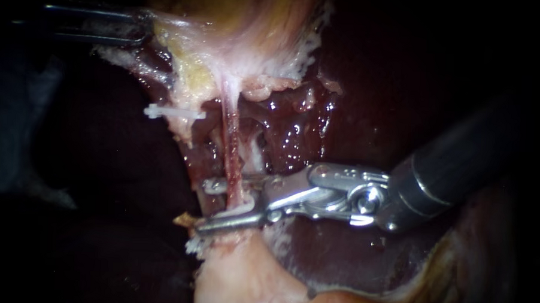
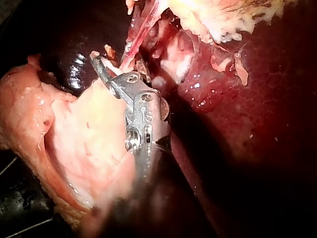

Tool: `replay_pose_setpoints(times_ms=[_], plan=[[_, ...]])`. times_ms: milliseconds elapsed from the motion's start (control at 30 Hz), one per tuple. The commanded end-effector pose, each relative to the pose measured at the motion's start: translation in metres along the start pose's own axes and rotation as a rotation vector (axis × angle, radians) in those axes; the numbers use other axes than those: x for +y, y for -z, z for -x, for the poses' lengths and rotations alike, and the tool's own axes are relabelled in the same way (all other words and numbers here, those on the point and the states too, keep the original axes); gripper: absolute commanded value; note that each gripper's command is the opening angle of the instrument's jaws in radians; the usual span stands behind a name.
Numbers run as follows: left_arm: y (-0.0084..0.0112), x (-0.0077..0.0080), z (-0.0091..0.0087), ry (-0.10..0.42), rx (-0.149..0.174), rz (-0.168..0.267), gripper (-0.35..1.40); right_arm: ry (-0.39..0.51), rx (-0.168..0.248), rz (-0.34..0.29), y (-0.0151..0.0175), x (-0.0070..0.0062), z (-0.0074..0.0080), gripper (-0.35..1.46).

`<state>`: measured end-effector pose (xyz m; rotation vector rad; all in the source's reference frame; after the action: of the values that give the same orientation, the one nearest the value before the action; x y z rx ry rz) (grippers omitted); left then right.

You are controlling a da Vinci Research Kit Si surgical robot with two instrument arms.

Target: Clipping first clip right tube

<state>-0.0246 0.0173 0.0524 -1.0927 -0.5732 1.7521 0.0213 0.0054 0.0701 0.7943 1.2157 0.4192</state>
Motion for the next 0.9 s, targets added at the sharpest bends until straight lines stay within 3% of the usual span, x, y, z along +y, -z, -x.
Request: replay_pose_setpoints(times_ms=[33,533,733,900], plan=[[0.0000,0.0000,0.0000,0.001,0.000,-0.001,-0.35,0.000,0.004,-0.002,-0.0002,0.0000,-0.0001,0.49],[-0.0001,0.0000,0.0000,0.001,0.000,-0.002,-0.35,-0.018,0.021,-0.033,-0.0013,-0.0004,-0.0005,0.49],[-0.0001,0.0000,0.0000,0.001,0.000,-0.002,-0.35,-0.019,0.021,-0.088,-0.0016,-0.0022,-0.0006,0.49],[0.0000,0.0000,0.0000,0.000,0.000,-0.001,-0.35,-0.017,0.017,-0.135,-0.0021,-0.0047,-0.0012,0.49]])
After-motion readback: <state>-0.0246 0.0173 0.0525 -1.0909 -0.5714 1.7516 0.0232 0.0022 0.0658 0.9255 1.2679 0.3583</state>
